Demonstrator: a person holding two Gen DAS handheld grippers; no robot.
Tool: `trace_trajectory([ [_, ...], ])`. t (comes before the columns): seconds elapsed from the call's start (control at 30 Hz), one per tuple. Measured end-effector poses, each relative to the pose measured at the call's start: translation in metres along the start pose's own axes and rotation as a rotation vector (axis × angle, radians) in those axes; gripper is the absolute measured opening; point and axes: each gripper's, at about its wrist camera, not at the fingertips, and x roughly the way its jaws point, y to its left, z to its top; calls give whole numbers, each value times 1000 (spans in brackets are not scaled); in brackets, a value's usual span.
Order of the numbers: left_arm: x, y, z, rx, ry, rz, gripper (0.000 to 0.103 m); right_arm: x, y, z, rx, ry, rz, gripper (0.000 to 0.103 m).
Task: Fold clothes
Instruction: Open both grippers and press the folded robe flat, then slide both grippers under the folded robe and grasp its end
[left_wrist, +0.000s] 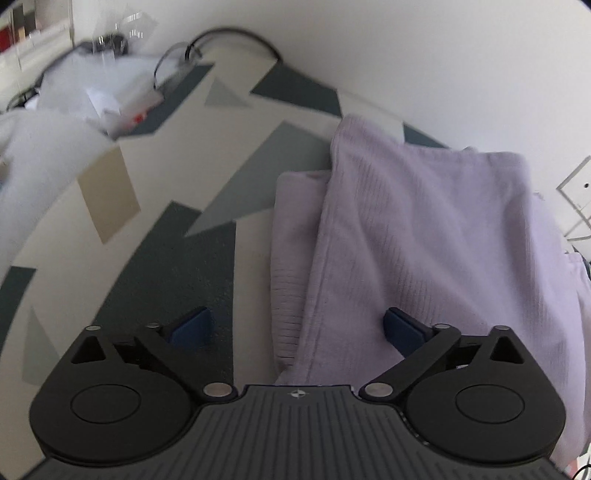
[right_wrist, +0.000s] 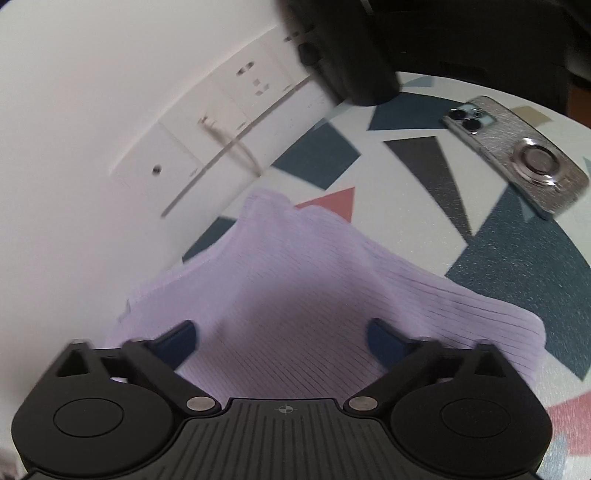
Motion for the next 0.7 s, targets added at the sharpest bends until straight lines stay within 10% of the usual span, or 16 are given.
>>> trace_trajectory([
  [0.23, 8, -23, -4, 160, -42, 43, 103, -2, 5, 25, -75, -74, -146, 102],
  [0.7, 14, -18, -10, 146, -90, -8, 103, 18, -26, 35, 8, -13, -184, 102],
])
